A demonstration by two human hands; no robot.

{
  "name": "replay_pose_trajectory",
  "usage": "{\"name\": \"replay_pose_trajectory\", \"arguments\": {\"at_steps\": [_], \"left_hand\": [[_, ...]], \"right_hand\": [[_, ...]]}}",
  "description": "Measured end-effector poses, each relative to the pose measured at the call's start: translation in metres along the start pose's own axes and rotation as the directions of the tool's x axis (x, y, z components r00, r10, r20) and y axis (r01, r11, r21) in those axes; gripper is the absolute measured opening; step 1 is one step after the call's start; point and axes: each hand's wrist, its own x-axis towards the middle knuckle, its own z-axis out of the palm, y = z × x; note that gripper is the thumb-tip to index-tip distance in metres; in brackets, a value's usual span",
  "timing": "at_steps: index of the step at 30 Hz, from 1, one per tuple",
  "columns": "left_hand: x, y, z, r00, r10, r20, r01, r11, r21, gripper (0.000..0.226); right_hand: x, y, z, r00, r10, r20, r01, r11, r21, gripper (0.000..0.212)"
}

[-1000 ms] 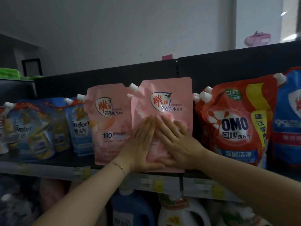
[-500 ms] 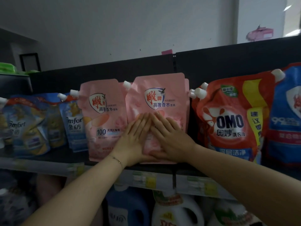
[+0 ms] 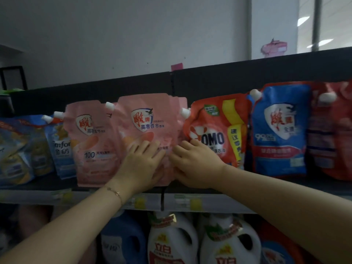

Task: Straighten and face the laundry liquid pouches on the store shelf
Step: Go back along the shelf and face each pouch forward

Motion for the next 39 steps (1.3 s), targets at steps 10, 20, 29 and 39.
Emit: {"name": "replay_pose_trajectory", "arguments": {"at_steps": [10,20,29,39], "left_hand": [[0.062,0.124,-0.024,0.995,0.009,-0.097,-0.028,0.980,-0.195,0.037],[0.132,0.233,-0.031,0.999,0.038,-0.036,-0.049,0.924,-0.380,0.036],[0.211,0.329,-0.038,0.952,-0.120,0.283,0.290,0.653,-0.700,0.041],[0.284,0.396,-0.013,0.686,-0.403,0.606,0.720,0.259,-0.643,0.088]], "right_hand": [[-0.104,0.061,-0.072,0.952,0.254,0.171,-0.232,0.963,-0.139,0.021],[-0.207,0.114,-0.111,0.879,0.421,0.223,-0.368,0.897,-0.243,0.021],[-0.283,0.180,-0.128,0.807,0.543,0.234,-0.505,0.839,-0.204,0.022],[-0.346,0.245,-0.139,0.708,0.583,0.399,-0.552,0.809,-0.202,0.031]]}}
